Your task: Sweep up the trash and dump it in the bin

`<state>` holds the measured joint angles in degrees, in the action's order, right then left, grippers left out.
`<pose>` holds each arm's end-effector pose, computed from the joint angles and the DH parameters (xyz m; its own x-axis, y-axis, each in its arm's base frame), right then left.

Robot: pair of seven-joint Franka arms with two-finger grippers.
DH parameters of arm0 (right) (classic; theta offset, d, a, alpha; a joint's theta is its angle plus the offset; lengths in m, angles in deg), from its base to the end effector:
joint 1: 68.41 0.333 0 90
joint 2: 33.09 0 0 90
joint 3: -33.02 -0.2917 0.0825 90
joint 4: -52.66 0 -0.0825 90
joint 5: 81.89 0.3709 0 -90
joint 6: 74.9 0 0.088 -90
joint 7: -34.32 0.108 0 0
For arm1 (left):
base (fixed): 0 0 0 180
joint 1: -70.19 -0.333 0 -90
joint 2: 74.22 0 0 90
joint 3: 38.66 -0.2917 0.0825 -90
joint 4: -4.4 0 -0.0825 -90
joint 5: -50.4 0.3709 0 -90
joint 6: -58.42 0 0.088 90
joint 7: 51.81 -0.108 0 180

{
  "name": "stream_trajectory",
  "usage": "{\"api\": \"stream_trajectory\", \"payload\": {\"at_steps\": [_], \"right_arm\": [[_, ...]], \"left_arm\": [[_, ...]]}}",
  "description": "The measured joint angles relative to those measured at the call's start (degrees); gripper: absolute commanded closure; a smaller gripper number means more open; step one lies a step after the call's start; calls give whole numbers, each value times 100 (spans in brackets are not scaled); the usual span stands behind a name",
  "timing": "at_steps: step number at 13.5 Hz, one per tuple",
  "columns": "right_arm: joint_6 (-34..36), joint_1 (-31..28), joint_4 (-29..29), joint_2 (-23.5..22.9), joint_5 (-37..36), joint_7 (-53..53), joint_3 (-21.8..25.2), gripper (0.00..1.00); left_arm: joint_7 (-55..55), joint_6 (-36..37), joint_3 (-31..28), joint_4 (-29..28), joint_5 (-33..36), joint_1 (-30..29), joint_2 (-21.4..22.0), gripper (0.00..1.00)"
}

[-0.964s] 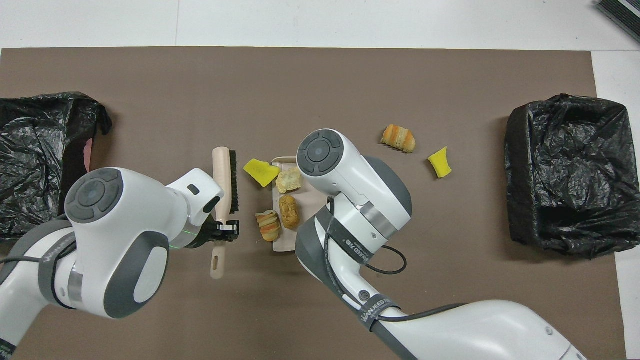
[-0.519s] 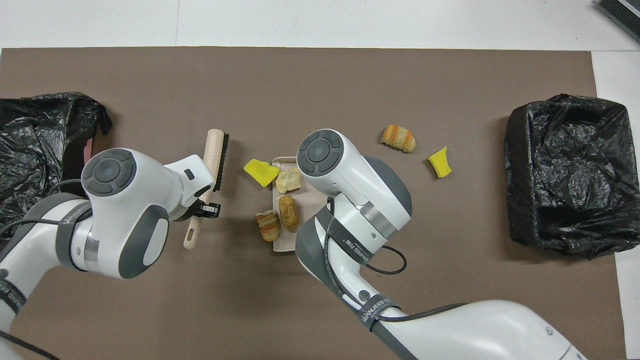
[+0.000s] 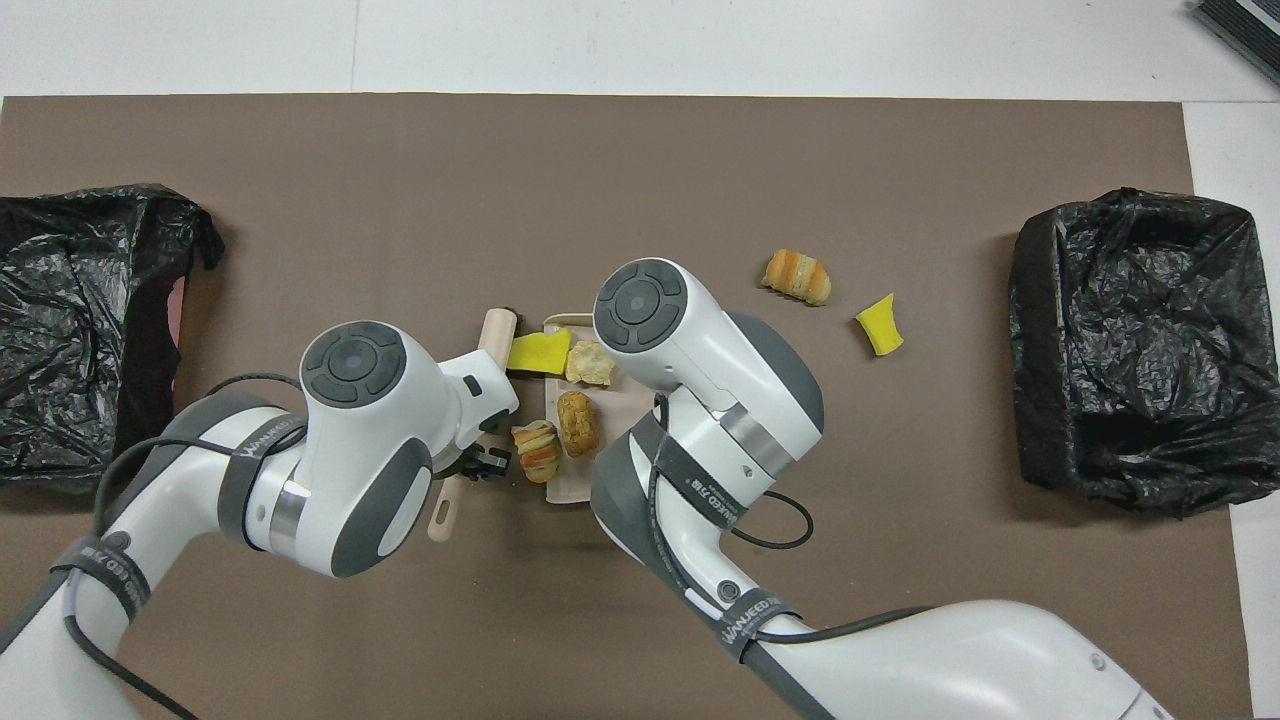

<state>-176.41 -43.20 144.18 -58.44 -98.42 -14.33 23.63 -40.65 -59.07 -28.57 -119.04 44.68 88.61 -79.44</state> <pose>0.5347 0.3255 0.3445 0.0157 0.9494 -0.3138 0.9964 -0.0409 -0.0737 0.4504 -0.2506 0.3267 0.9463 -0.2465 -0.2093 -0.2404 -0.9692 0.0543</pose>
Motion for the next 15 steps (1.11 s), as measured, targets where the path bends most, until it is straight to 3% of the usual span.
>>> {"api": "stream_trajectory", "payload": {"at_steps": [3,7,15], "right_arm": [[0,0,0,-2,0,21,0,100],[-111,-31,8,-17,16,41,10,100],[-793,-253,6,-69,273,131,20,100]], "left_arm": [[811,131,18,-147,-746,332,186,100],[1019,-20,-27,-223,-1769,420,251,100],[923,-82,-101,-213,-2138,-47,745,100]]}}
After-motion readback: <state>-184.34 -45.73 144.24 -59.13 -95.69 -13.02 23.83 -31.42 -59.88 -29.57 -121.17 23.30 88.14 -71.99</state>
